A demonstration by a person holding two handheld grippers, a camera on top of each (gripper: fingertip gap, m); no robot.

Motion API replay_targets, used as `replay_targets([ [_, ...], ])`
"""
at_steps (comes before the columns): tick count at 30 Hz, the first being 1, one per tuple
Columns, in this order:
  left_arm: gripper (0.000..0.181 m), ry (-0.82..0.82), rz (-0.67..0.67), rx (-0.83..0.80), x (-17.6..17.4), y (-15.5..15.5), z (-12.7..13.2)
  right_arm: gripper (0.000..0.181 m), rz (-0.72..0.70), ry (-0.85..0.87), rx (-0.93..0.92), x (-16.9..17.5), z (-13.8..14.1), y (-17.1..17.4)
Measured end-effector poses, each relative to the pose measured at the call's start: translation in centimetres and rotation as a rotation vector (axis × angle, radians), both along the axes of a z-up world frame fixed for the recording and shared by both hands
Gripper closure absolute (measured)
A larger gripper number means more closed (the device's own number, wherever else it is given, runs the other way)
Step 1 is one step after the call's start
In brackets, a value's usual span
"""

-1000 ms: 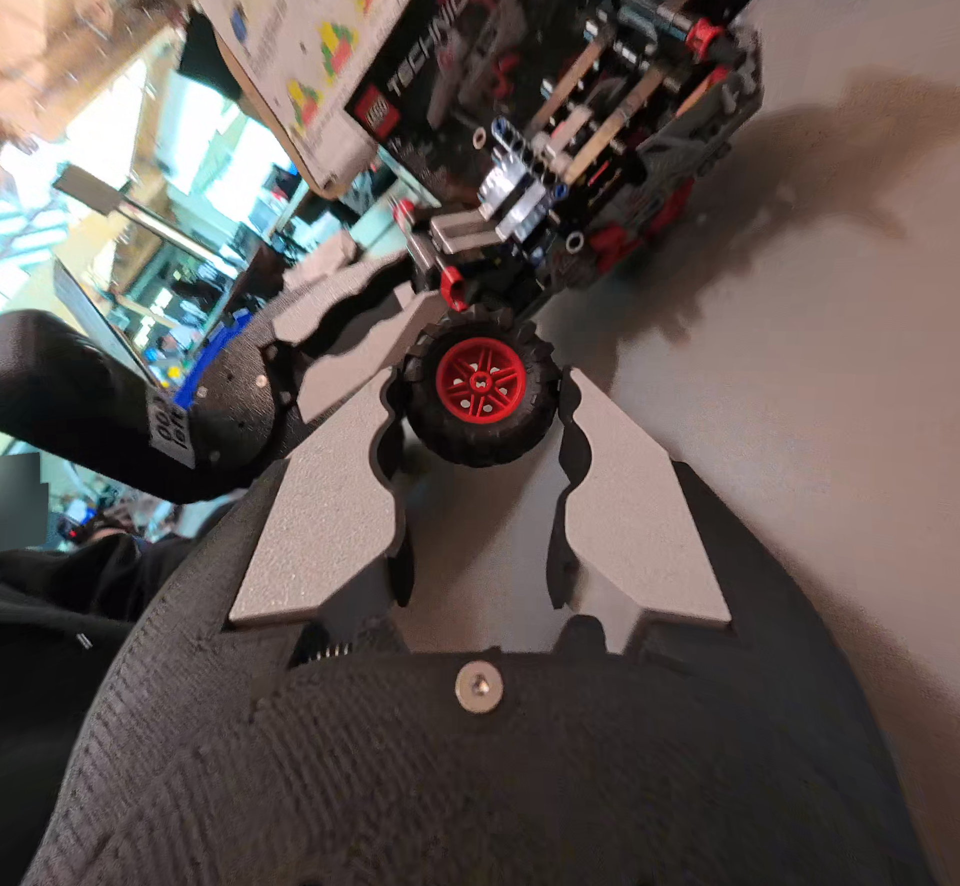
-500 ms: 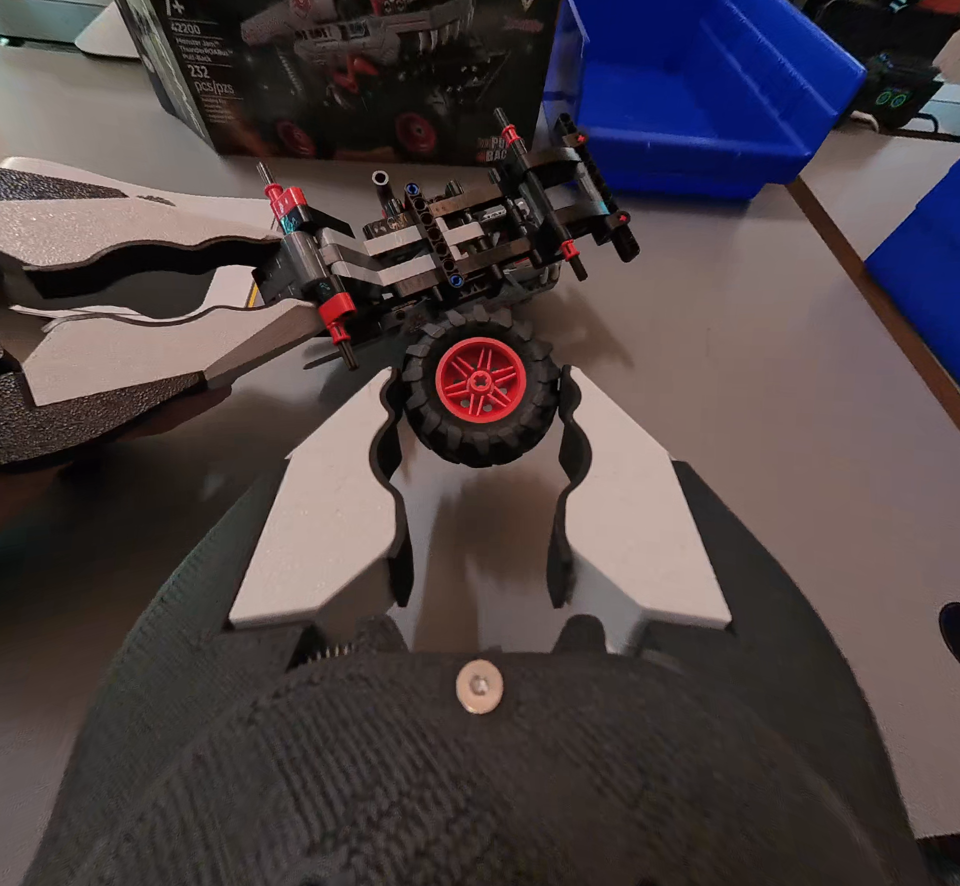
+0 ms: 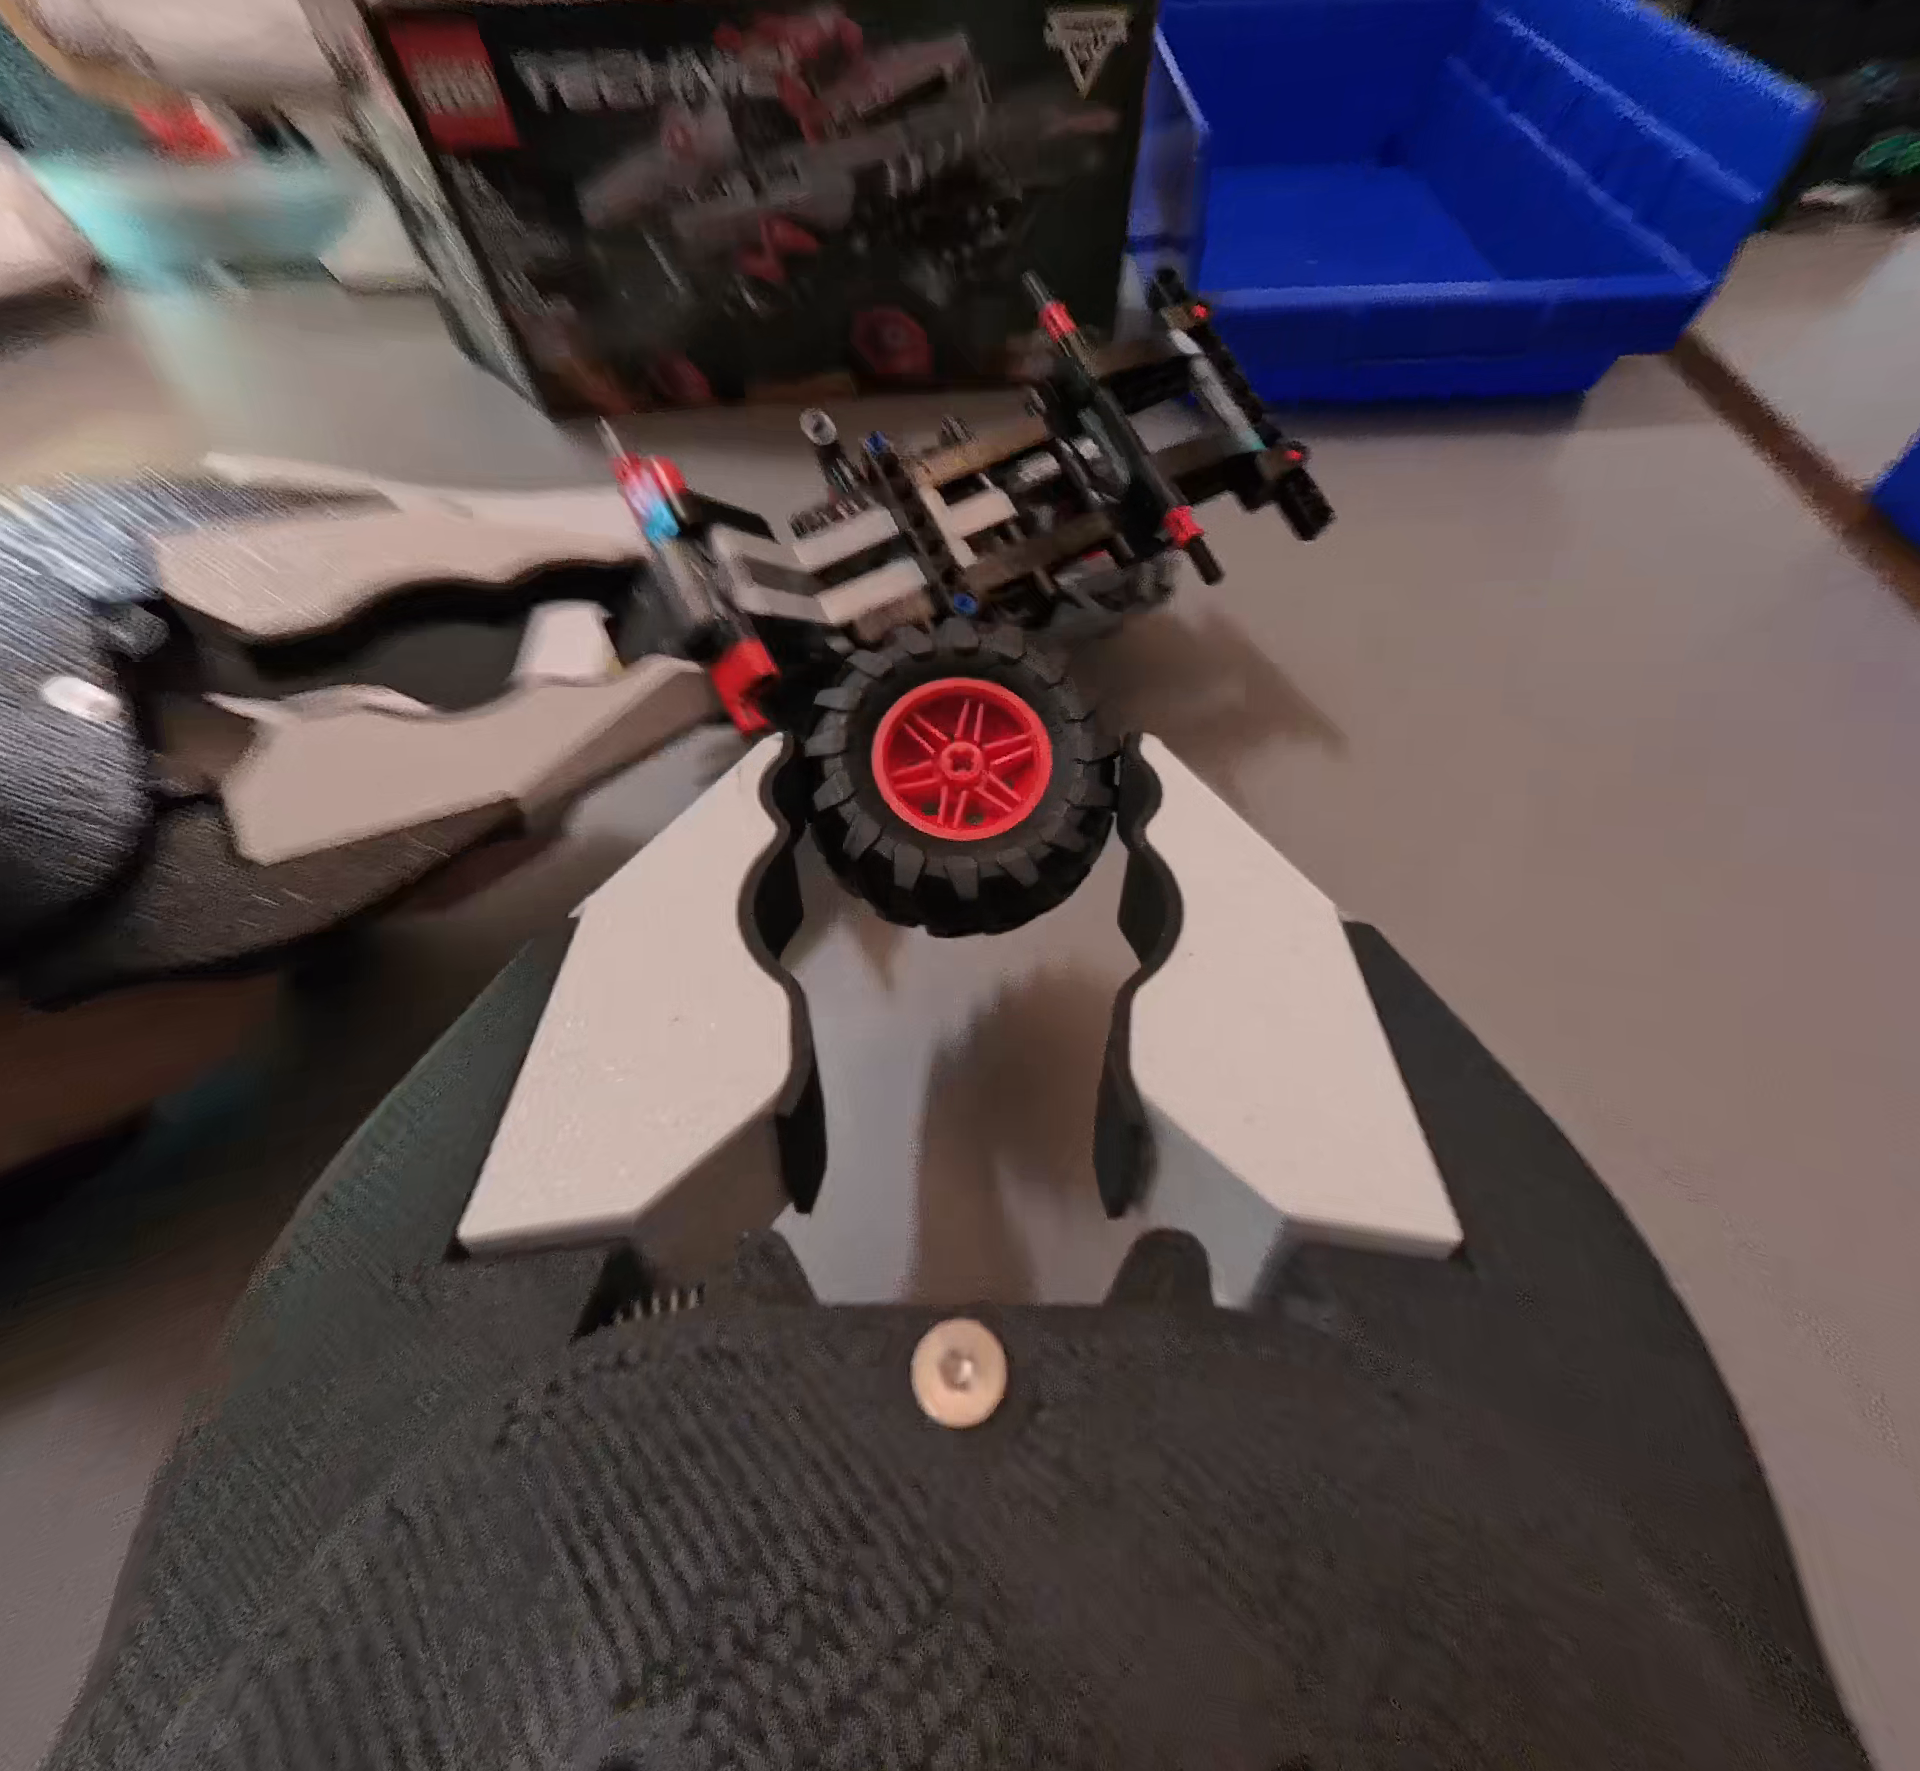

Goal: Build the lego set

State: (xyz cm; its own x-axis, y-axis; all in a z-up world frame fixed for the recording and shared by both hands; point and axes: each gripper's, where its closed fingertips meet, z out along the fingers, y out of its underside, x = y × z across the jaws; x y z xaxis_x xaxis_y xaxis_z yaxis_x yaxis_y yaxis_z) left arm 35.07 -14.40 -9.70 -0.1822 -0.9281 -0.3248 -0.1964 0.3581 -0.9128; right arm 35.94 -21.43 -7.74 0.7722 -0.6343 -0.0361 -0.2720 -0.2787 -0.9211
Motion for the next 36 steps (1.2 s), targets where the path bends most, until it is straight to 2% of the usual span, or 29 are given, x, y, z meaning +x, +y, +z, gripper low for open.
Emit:
replay_targets([
  [4,0.158,-0.003,-0.006,0.009,0.0,-0.1,0.1,0.122,0.108,0.328,0.442,-2.1,1.1,1.8],
  [7,0.158,0.004,-0.011,-0.006,0.0,-0.4,0.2,0.122,0.126,0.54,0.687,-2.8,0.9,2.2],
  [10,0.158,0.003,-0.003,0.005,-0.1,-0.6,0.5,0.122,0.156,0.73,0.942,-2.8,1.9,2.3],
  [16,0.158,-0.008,0.023,-0.002,0.0,-0.6,1.2,0.122,0.092,0.897,1.208,-1.7,2.1,1.6],
  [19,0.158,-0.017,0.037,0.002,0.1,-0.3,1.6,0.122,0.061,0.945,1.264,-1.6,2.1,1.7],
  [22,0.158,-0.014,0.038,-0.03,0.3,0.0,1.6,0.122,0.029,0.932,1.197,-1.7,1.1,2.1],
  [27,0.158,-0.011,0.038,-0.035,0.4,0.0,1.7,0.122,0.018,0.967,1.198,-2.0,0.3,2.6],
  [36,0.158,-0.015,0.041,-0.02,0.3,-0.1,1.5,0.122,0.094,1.008,1.168,-3.2,0.2,3.9],
])
